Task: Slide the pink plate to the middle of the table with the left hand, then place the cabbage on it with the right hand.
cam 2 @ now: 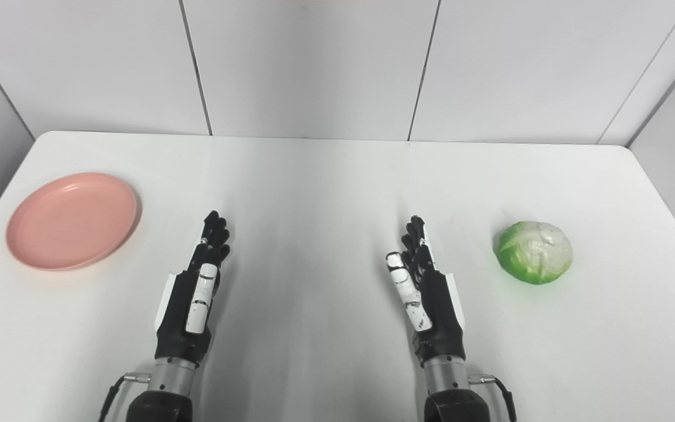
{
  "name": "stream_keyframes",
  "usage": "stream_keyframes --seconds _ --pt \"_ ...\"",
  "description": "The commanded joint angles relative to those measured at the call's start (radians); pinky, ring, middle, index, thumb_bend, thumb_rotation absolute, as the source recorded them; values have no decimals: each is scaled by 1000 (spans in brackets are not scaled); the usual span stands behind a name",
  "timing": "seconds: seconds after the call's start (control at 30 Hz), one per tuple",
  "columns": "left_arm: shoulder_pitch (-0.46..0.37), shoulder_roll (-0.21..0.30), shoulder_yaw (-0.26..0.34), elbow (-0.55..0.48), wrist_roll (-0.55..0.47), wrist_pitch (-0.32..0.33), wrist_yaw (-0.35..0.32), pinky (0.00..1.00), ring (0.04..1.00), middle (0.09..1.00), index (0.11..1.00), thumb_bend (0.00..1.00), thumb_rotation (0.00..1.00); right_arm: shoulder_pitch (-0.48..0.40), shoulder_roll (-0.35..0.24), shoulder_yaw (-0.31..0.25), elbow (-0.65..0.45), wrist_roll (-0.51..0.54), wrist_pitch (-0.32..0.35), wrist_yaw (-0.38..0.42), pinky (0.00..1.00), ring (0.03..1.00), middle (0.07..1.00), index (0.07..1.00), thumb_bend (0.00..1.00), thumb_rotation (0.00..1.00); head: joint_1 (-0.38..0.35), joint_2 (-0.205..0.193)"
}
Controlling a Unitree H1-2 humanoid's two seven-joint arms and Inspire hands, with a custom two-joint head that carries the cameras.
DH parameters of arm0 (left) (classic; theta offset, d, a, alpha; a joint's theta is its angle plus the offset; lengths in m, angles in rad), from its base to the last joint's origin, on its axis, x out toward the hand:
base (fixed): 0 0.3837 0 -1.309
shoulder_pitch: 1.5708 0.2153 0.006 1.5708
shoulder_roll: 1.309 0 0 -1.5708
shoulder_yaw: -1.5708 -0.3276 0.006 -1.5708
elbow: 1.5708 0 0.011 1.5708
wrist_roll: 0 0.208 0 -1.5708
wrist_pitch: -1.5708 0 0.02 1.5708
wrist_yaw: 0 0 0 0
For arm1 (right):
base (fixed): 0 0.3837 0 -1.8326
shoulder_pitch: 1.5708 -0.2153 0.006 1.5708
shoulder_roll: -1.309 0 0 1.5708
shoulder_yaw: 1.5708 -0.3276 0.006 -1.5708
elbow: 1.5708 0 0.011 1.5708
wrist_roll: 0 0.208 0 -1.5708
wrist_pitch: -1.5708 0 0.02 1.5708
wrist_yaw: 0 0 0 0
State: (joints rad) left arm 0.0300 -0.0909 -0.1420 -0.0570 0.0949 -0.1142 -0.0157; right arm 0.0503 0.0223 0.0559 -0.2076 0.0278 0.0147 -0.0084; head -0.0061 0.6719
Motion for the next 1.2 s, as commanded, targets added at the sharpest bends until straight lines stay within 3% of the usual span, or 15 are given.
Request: stream_keyframes --seconds 0.0,0.37,0.67,0.73,0.77,0.8,0.83,0.87,0.9,1.0,1.03,1.17 --pt "-34 3 -1 -40 -22 25 -19 1000 1000 1000 1000 675 1000 -10 -1 4 -38 8 -12 18 1000 1000 1000 1000 624 893 2 -1" --pt "-44 10 -1 -53 -31 62 -15 1000 1000 1000 1000 675 1000 -7 -5 8 -32 16 -17 33 1000 1000 1000 1000 629 899 8 -5" --pt "-33 24 -16 -41 -21 39 -29 1000 1000 1000 1000 702 1000 -10 -9 0 -22 16 -22 33 1000 1000 1000 1000 634 882 34 -29" --pt "-35 22 -18 -29 -14 23 -25 1000 1000 1000 1000 698 1000 -9 -22 1 -17 8 -28 40 1000 1000 1000 1000 627 905 72 -43" --pt "-43 16 -14 -26 -12 16 -16 1000 1000 1000 1000 696 1000 -7 -29 -3 -12 11 -34 43 1000 1000 1000 1000 625 912 131 -66" --pt "-48 12 -11 -24 -11 11 -10 1000 1000 1000 1000 679 1000 -6 -34 -5 -8 14 -39 45 1000 1000 1000 1000 617 917 131 -66" --pt "-60 7 -5 -34 -3 16 1 1000 1000 1000 1000 673 1000 -5 -45 -12 1 27 -48 54 1000 1000 1000 1000 614 918 204 -93" --pt "-68 4 -1 -41 3 21 8 1000 1000 1000 1000 600 1000 -4 -53 -16 7 36 -54 60 1000 1000 1000 1000 608 920 204 -93" --pt "-84 1 9 -40 13 17 23 1000 1000 1000 1000 602 1000 -7 -63 -22 24 55 -68 73 1000 1000 1000 1000 607 924 276 -124" --pt "-122 1 38 -26 28 10 55 1000 1000 1000 1000 657 1000 -13 -86 -41 68 82 -115 96 1000 1000 1000 1000 598 935 341 -156" --pt "-138 1 53 -18 31 10 68 1000 1000 1000 1000 672 1000 -14 -93 -49 82 87 -127 99 1000 1000 1000 1000 596 938 388 -182" --pt "-184 2 106 12 22 -13 110 1000 1000 1000 1000 712 1000 -20 -109 -68 121 107 -150 113 1000 1000 1000 1000 559 986 455 -233"
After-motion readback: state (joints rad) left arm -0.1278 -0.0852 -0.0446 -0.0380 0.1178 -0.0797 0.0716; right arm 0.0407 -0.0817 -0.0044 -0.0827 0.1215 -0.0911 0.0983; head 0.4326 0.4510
